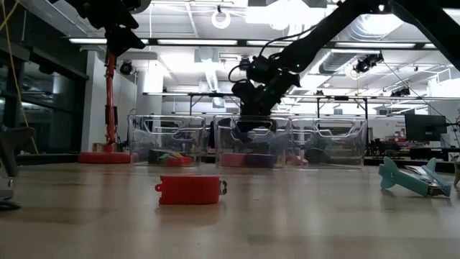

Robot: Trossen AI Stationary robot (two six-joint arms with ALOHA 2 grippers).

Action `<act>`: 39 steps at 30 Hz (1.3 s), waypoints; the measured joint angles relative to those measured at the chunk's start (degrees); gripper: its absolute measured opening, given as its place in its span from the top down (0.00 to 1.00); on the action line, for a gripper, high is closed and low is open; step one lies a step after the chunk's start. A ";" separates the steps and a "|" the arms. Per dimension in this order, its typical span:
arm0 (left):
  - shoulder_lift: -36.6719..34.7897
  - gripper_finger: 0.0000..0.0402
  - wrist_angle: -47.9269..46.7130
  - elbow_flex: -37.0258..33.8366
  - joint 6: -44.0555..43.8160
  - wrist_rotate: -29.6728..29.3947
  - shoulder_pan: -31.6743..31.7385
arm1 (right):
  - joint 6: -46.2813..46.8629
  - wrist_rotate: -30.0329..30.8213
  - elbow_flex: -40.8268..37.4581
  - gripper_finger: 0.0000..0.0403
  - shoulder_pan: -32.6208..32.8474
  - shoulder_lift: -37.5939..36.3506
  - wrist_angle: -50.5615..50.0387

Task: Pick and place Stapler, Stapler remover, tape
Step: Put the blue tape into the middle transparent bin, then put the gray staple remover into the right transparent bin

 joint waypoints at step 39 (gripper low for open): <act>0.00 0.45 0.01 0.00 -0.02 0.15 0.00 | -12.30 8.20 19.65 0.69 2.18 -0.36 -29.62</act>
